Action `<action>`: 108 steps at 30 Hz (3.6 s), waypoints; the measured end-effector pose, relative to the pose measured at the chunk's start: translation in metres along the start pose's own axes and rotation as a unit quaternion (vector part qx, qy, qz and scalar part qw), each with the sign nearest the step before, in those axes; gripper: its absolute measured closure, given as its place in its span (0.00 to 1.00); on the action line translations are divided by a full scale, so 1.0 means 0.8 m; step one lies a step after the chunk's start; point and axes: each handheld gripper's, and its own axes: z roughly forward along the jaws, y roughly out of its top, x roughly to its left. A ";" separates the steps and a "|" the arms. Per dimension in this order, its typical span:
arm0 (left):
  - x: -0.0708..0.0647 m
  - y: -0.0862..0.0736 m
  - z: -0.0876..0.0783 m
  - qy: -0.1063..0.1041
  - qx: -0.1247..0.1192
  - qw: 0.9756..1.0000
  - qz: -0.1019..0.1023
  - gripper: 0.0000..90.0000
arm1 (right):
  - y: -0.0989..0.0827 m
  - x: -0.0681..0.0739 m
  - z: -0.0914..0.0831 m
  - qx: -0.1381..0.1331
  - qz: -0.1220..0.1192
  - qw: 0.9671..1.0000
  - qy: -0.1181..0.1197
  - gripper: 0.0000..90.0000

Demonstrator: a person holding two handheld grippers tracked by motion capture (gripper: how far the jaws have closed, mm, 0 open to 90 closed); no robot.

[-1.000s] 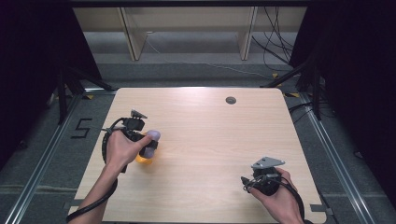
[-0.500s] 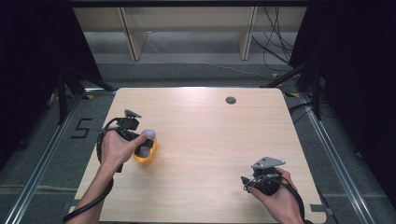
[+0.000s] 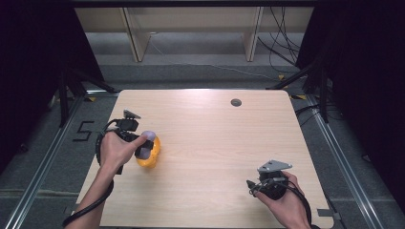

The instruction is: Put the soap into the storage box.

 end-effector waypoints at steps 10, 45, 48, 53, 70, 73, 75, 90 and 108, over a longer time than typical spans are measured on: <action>0.010 0.002 0.014 0.007 0.013 1.000 -0.020 0.55 | 0.000 0.000 0.000 0.000 -0.001 1.000 0.000 0.49; 0.012 0.012 0.060 0.038 0.039 0.998 -0.031 0.55 | 0.000 0.001 0.000 0.000 0.000 1.000 0.000 0.49; 0.014 0.011 0.063 0.039 0.041 0.998 -0.032 0.55 | 0.000 0.001 0.000 0.001 -0.001 1.000 0.000 0.49; 0.015 0.006 0.069 0.042 0.049 0.998 -0.027 0.55 | 0.000 0.001 0.000 0.004 -0.003 1.000 0.000 0.49; 0.014 0.003 0.082 0.053 0.057 0.997 -0.016 0.55 | 0.000 0.001 0.001 0.005 -0.002 1.000 0.004 0.49; 0.014 0.002 0.083 0.055 0.057 0.997 -0.012 0.54 | -0.001 0.001 0.001 0.002 -0.009 1.000 0.002 0.49; 0.015 0.001 0.086 0.058 0.055 0.997 -0.015 0.54 | -0.001 0.000 0.001 0.002 -0.010 1.000 0.001 0.49; 0.012 0.001 0.068 0.055 0.002 0.998 0.004 0.48 | 0.000 0.002 0.001 0.005 -0.004 1.000 0.004 0.48; 0.012 -0.031 0.018 0.015 -0.114 0.992 0.049 0.45 | 0.000 0.002 -0.001 0.002 0.002 1.000 0.002 0.48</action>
